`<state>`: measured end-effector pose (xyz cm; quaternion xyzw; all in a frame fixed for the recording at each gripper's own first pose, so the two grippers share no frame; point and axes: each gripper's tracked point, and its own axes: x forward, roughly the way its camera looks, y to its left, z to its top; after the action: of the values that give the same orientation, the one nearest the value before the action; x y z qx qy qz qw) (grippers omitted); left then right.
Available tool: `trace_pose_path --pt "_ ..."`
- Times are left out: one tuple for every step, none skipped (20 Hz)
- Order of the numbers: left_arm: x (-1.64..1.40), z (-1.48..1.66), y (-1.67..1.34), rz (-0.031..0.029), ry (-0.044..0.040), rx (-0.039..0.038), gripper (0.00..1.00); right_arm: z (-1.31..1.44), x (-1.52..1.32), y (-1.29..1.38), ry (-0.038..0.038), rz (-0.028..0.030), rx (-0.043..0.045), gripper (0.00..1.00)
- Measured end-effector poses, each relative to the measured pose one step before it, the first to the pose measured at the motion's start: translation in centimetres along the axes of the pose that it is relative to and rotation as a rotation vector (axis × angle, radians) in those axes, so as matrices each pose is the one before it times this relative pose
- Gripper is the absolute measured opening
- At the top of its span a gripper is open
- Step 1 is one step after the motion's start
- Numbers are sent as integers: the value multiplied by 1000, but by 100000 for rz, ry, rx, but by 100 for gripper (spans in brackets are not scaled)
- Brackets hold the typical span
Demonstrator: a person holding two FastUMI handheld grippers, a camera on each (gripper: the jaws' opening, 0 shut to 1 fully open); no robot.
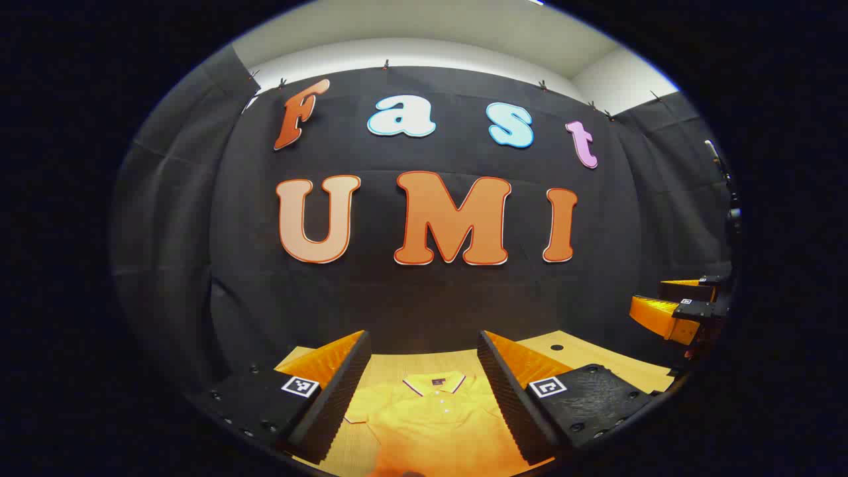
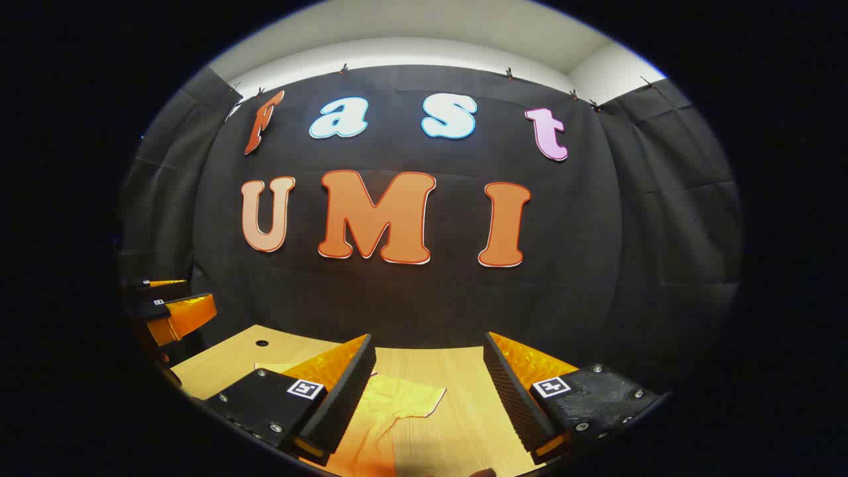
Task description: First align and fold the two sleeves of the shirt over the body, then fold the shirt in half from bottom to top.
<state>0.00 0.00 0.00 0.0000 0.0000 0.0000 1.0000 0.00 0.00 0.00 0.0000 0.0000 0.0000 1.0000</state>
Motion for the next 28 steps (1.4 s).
trace_pose_path --pt "106 -232 -197 -238 127 -108 99 -106 334 7 268 124 -436 99" --pt "116 29 -247 -522 17 78 99 -237 314 395 584 682 -421 99" --pt "128 -122 -227 -910 -61 287 99 -144 275 227 488 868 -371 99" --pt "114 59 -17 344 -275 7 99 -179 274 262 94 1033 -687 99" --pt "-42 51 110 777 -554 -51 99 -77 354 233 -624 999 -700 99" --pt "163 65 304 2079 114 401 99 -103 267 407 195 1209 -375 99" --pt "345 49 276 1698 -370 536 99 -231 290 468 423 1818 583 99" --pt "265 239 -194 565 -153 404 99 -103 306 510 110 2114 756 99" --pt "338 132 2 521 -604 397 99 -186 476 240 818 1204 1297 99" --pt "371 140 -33 865 -33 1020 99 -150 430 234 744 1369 1278 99" --pt "334 42 -66 1135 -357 1021 99 -279 484 114 1121 633 1047 99" --pt "274 224 -109 572 -415 309 99 -231 385 13 816 842 237 99" --pt "120 -47 -214 237 -644 -180 99 -120 338 -176 150 241 -140 99" --pt "55 107 -177 31 -170 -438 99 -309 355 -137 695 377 -224 99" --pt "71 -342 -36 316 368 -115 99 -498 489 -190 1201 125 -8 99" --pt "54 -91 -68 275 332 315 99 -561 514 -195 1962 261 241 99" --pt "-35 -66 -99 511 277 517 99 -723 429 -154 2229 128 213 99" --pt "67 -34 -105 711 290 753 99 -792 646 -160 2843 146 75 99" --pt "-10 -77 222 979 120 774 99 -872 549 -230 3548 248 266 99" --pt "5 158 26 826 88 757 99 -907 692 -79 3452 802 649 99" --pt "-273 -50 -28 915 112 737 99 -727 527 -251 3050 436 906 99" --pt "-137 13 59 864 197 909 99 -598 683 -244 3058 304 990 99" --pt "-181 -231 153 1166 373 895 99 -603 838 -281 2821 101 1036 99" --pt "-174 -89 144 1220 546 946 99 -502 816 -340 2402 152 904 99" --pt "-192 -255 106 1344 612 714 99 -577 715 -235 2248 -143 321 99" --pt "-72 -95 249 1416 740 579 99 -468 747 -241 2462 -197 -65 99" --pt "-243 -216 282 1441 673 572 99 -508 951 -349 2268 20 -289 99" --pt "-144 -131 303 1554 599 603 99 -472 759 -348 2618 -195 -66 99"
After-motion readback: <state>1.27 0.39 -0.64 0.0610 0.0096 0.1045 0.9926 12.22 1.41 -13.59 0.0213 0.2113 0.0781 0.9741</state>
